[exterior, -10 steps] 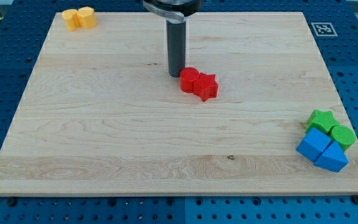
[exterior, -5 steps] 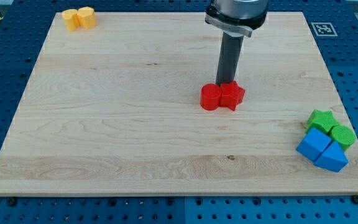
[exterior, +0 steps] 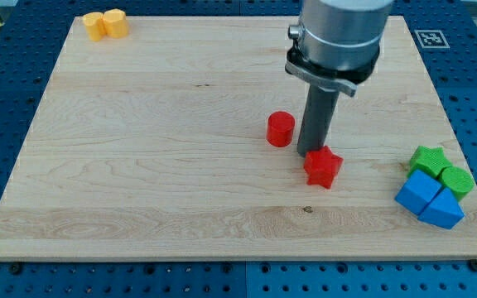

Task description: Push red star into blue cube

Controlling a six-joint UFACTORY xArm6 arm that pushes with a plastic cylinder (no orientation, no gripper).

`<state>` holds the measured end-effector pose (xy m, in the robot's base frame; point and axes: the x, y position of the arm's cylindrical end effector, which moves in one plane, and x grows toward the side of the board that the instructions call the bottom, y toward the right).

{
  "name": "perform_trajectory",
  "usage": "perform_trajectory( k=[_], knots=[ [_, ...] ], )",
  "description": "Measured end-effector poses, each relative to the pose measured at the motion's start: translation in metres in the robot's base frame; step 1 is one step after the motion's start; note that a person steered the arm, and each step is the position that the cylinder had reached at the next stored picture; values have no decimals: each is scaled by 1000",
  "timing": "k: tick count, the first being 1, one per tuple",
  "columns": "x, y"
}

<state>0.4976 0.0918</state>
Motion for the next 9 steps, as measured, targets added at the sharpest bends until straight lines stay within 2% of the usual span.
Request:
perform_trajectory(
  k=[5,6,8,9],
  knots=[
    [85,-14],
    [88,-10],
    [65,-30],
    [65,-15]
  ],
)
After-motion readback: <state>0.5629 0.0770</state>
